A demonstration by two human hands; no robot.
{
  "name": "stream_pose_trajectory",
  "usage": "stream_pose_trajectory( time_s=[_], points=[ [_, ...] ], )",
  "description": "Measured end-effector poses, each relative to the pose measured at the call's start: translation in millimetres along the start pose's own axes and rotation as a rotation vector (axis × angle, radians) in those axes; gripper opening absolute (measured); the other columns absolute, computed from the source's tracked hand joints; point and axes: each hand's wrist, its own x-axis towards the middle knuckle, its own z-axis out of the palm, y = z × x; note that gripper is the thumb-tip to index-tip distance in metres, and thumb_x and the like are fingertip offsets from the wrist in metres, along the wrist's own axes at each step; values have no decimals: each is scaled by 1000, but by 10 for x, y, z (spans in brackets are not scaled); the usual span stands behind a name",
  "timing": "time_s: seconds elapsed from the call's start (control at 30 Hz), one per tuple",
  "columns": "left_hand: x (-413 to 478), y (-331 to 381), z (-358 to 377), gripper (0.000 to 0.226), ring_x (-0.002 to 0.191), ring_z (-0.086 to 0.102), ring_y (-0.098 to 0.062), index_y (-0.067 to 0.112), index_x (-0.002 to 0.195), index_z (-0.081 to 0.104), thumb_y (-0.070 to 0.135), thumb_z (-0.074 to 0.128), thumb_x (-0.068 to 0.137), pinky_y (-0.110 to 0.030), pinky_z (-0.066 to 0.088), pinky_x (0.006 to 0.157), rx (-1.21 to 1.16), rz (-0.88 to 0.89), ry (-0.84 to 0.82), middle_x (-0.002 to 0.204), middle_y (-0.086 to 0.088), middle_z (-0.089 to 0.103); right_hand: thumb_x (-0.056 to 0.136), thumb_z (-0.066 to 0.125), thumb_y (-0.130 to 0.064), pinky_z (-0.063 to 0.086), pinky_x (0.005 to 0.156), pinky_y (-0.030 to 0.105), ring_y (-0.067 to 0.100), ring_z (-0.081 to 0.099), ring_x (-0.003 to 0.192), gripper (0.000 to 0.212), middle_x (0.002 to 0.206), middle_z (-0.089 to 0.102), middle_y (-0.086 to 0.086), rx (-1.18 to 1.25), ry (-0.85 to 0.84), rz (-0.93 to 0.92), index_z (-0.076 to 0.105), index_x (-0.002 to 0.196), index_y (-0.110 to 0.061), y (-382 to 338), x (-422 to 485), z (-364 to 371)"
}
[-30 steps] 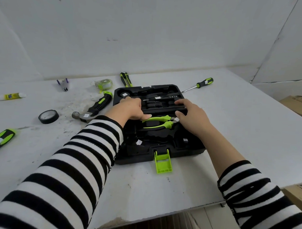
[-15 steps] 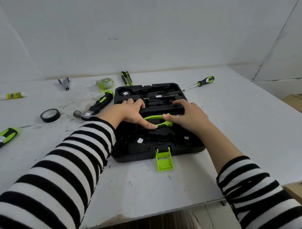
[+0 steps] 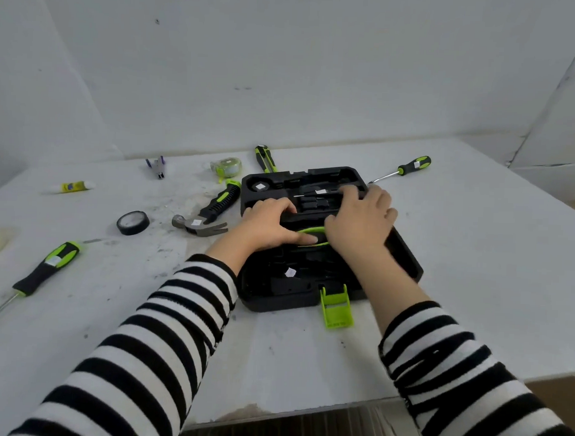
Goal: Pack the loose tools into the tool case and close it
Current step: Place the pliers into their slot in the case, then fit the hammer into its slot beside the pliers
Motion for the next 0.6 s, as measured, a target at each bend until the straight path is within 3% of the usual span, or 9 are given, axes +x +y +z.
stream_pose_trajectory(
  time_s=[0.13, 0.27, 0.43, 0.53, 0.6],
  points=[
    [-65, -95, 37, 14, 98, 60, -13, 21, 96, 69, 31, 60, 91, -29, 46, 88, -363, 8, 251, 101, 5, 69, 90, 43, -22, 20, 109, 46, 30, 25, 136, 44, 141, 40, 11, 33, -85, -133, 47, 134, -25, -218, -159, 197],
    [-82, -93, 63, 17, 91, 57, -14, 14, 94, 70, 24, 56, 94, -27, 42, 78, -250, -2, 407, 95, 3, 66, 94, 40, -31, 16, 109, 50, 26, 30, 133, 37, 137, 46, 5, 75, -79, -103, 53, 128, -24, -82, -64, 177],
    [-59, -280, 56, 17, 101, 51, -25, 13, 98, 63, 25, 51, 94, -31, 37, 83, 120, -21, 656, 101, -4, 61, 94, 40, -34, 15, 110, 51, 25, 30, 134, 37, 136, 47, 4, 83, -99, -116, 53, 127, -24, -49, -64, 168],
    [-58, -447, -30, 23, 107, 49, -29, 9, 109, 56, 25, 46, 95, -37, 38, 86, 207, -154, 668, 110, -10, 59, 93, 39, -34, 16, 110, 50, 27, 31, 131, 38, 133, 48, 5, 74, -101, -121, 54, 125, -22, -72, -58, 173],
    [-39, -600, -98, 30, 112, 48, -33, 6, 115, 52, 27, 48, 94, -41, 38, 89, 214, -327, 580, 118, -15, 56, 92, 38, -34, 17, 109, 49, 27, 32, 129, 38, 131, 49, 6, 62, -97, -122, 55, 123, -21, -78, -56, 179]
  ],
)
